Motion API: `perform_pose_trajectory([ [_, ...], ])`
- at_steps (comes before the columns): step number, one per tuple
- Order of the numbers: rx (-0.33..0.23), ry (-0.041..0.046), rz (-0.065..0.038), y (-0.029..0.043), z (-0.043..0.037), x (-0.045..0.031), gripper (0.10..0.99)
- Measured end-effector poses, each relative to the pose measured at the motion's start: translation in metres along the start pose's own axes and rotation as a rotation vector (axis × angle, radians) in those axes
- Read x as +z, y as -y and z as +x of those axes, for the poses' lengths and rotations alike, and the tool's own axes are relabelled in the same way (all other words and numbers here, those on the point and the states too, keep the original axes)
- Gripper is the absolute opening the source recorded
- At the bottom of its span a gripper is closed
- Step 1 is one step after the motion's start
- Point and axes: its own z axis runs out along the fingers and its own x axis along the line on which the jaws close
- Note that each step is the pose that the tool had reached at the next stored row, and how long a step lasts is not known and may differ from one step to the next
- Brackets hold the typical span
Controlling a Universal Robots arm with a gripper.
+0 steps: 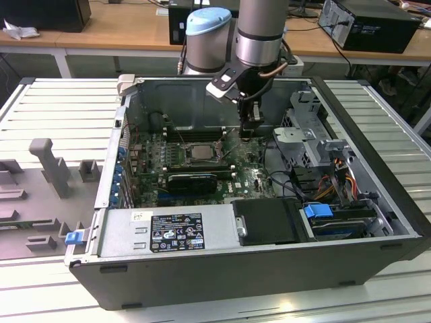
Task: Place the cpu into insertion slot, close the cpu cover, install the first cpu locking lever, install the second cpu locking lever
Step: 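Close the cpu cover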
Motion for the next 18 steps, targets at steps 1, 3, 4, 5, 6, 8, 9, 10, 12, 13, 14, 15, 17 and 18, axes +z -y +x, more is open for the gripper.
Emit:
perform_pose_trajectory([
  [1, 0.0, -0.0003, 0.0, 0.002, 0.0001, -0.0001, 0.106],
  [3, 0.0, -0.001, 0.0, 0.0053, 0.0001, -0.0002, 0.106],
  [4, 0.0, -0.0016, 0.0, 0.006, 0.0002, -0.0002, 0.106],
  [5, 0.0, -0.0016, 0.0, 0.0066, 0.0002, -0.0002, 0.106],
  [6, 0.0, -0.0018, 0.0, 0.0075, 0.0002, -0.0002, 0.106],
  [8, 0.0, -0.0021, 0.0, 0.0084, 0.0003, -0.0002, 0.106],
  [9, 0.0, -0.0021, 0.0, 0.0088, 0.0003, -0.0003, 0.106],
  [10, 0.0, -0.0022, 0.0, 0.0091, 0.0003, -0.0003, 0.106],
  [12, 0.0, -0.0023, 0.0, 0.0099, 0.0003, -0.0003, 0.106],
  [13, 0.0, -0.0024, 0.0, 0.0102, 0.0003, -0.0003, 0.106],
  [14, 0.0, -0.0024, 0.0, 0.0103, 0.0003, -0.0003, 0.106],
  [15, 0.0, -0.0024, 0.0, 0.0106, 0.0003, -0.0003, 0.106],
  [17, 0.0, -0.0026, 0.0, 0.0115, 0.0004, -0.0003, 0.106],
  [18, 0.0, -0.0026, 0.0, 0.0117, 0.0004, -0.0004, 0.106],
])
